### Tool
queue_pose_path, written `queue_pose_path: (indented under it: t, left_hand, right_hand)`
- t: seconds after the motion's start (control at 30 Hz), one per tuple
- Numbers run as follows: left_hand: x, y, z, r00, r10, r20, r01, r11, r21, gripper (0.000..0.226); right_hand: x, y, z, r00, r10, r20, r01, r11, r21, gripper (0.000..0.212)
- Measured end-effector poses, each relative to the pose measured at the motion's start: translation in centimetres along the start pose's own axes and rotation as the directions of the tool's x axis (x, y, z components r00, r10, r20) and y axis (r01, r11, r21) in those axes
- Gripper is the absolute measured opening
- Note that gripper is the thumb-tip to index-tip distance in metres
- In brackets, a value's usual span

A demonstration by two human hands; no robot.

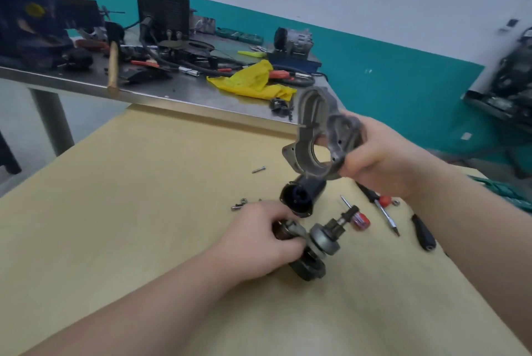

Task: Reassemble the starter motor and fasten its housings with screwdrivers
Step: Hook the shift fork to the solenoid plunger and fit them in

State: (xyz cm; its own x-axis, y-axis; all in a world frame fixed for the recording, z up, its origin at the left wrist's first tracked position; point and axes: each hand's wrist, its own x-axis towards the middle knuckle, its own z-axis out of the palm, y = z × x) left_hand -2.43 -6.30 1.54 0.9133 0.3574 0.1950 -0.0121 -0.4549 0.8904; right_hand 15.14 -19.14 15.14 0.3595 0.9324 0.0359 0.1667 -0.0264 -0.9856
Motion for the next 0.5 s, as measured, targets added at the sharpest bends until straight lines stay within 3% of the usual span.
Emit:
queue_pose_path:
  t: [0.17, 0.27, 0.37, 0.5]
  left_hand:
    - [-0.1, 0.2, -0.2, 0.996, 0.085, 0.037, -0.087, 0.995, 0.051, 0.012]
    - [-0.3, 0.4, 0.0, 0.995, 0.096, 0.013, -0.097, 0.992, 0.086, 0.008]
    - [-0.4, 0.5, 0.1, 0.999, 0.048, -0.007, -0.048, 0.998, 0.04, 0.009]
    - [-0.5, 0.5, 0.2, 1.0, 0.017, -0.002, -0.017, 1.0, -0.004, 0.008]
  right_hand:
    - [-6.0, 4.7, -2.1, 0.984, -0.145, -0.103, 0.159, 0.977, 0.144, 0.103]
    - [-7.7, 7.9, -2.5, 0.957, -0.179, -0.227, 0.234, 0.941, 0.243, 0.095]
    - [-8.3, 10.2, -2.6, 0.936, -0.119, -0.331, 0.214, 0.939, 0.268, 0.09]
    - [-8.9, 11.0, -3.1, 0.936, -0.097, -0.339, 0.161, 0.973, 0.166, 0.083]
